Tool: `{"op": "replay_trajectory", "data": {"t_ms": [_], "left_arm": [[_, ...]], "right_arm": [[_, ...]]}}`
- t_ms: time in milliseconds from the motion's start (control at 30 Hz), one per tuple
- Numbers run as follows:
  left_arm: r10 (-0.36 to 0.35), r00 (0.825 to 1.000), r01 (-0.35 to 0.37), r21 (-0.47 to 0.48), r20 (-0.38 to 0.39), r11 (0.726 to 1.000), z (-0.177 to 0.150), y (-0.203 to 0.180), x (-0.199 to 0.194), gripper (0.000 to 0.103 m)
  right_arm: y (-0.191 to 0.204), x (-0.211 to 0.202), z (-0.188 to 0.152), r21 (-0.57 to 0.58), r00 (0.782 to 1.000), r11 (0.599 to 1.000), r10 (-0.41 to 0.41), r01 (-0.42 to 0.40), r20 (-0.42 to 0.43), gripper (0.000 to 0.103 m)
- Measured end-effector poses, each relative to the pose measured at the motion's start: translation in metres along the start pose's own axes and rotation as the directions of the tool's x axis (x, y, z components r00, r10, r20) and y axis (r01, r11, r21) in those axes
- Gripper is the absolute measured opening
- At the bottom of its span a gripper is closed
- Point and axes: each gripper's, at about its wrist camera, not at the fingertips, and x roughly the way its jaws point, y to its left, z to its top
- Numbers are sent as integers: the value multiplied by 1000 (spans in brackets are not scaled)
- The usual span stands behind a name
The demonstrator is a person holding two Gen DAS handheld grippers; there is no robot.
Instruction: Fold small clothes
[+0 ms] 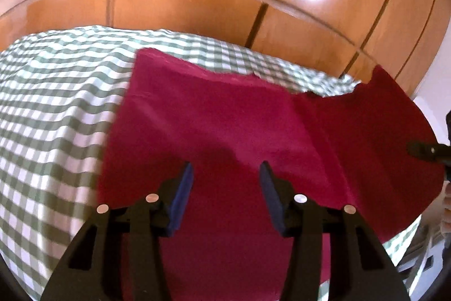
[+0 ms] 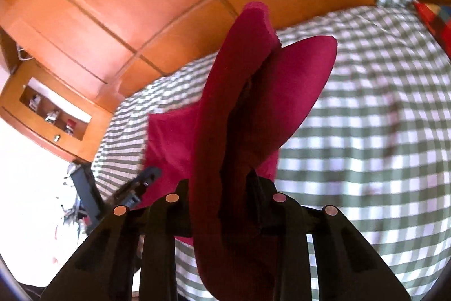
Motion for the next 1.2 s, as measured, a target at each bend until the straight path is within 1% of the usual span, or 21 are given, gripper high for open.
{"op": "replay_trajectory", "data": {"t_ms": [100, 133, 167, 267, 367, 500, 600, 833, 867, 900, 933, 967, 1033, 1067, 1100, 1133, 1200], "left_arm": [[17, 1000, -17, 0, 1, 1000, -5, 10, -11, 45], [32, 999, -32, 2, 2, 999, -7, 14, -14, 45], [56, 998, -56, 6, 0, 998, -8, 17, -16, 45], [94, 996, -94, -2, 11, 996, -12, 28, -25, 45], [122, 992, -122, -13, 27, 992, -13, 35, -35, 45], [156, 986, -156, -9, 54, 988, -14, 42, -50, 46], [170, 983, -170, -13, 65, 985, -15, 49, -57, 46], [186, 980, -185, -21, 73, 982, -18, 60, -67, 47], [185, 980, -184, -25, 73, 983, -18, 62, -68, 47], [185, 980, -184, -28, 75, 983, -18, 63, -70, 48], [187, 979, -185, -28, 77, 982, -18, 64, -71, 49], [189, 979, -188, -28, 79, 982, -18, 63, -73, 50], [192, 978, -191, -28, 80, 981, -19, 64, -74, 52], [193, 978, -191, -29, 80, 981, -19, 64, -75, 52], [194, 978, -192, -30, 80, 981, -19, 64, -75, 53], [194, 978, -192, -32, 80, 981, -19, 65, -75, 54], [193, 978, -191, -36, 81, 981, -20, 65, -78, 56]], "right_arm": [[30, 12, 10, -54, 1000, 999, -1, 0, -13, 26], [45, 19, 13, -84, 1000, 996, -4, 2, -23, 25], [59, 27, 15, -113, 999, 994, -12, 9, -30, 25], [95, 58, 18, -170, 998, 985, -32, 21, -61, 23], [118, 90, 19, -208, 994, 978, -46, 25, -97, 22], [141, 125, 15, -249, 987, 968, -77, 40, -139, 21], [148, 145, 12, -253, 981, 966, -89, 43, -172, 21], [162, 168, -2, -307, 966, 950, -135, 62, -222, 21], [163, 168, -3, -317, 965, 946, -139, 63, -222, 23], [165, 167, -4, -319, 966, 947, -124, 47, -226, 30], [164, 164, -3, -310, 968, 950, -100, 25, -230, 33], [166, 161, -2, -301, 970, 954, -72, -1, -231, 35], [169, 153, -1, -286, 974, 956, -7, -59, -224, 36], [171, 148, 0, -275, 974, 957, 33, -96, -225, 42], [173, 144, 0, -266, 973, 956, 65, -124, -221, 53], [176, 136, 1, -261, 975, 954, 97, -149, -202, 55], [179, 123, 2, -257, 974, 948, 146, -188, -176, 55]]}}
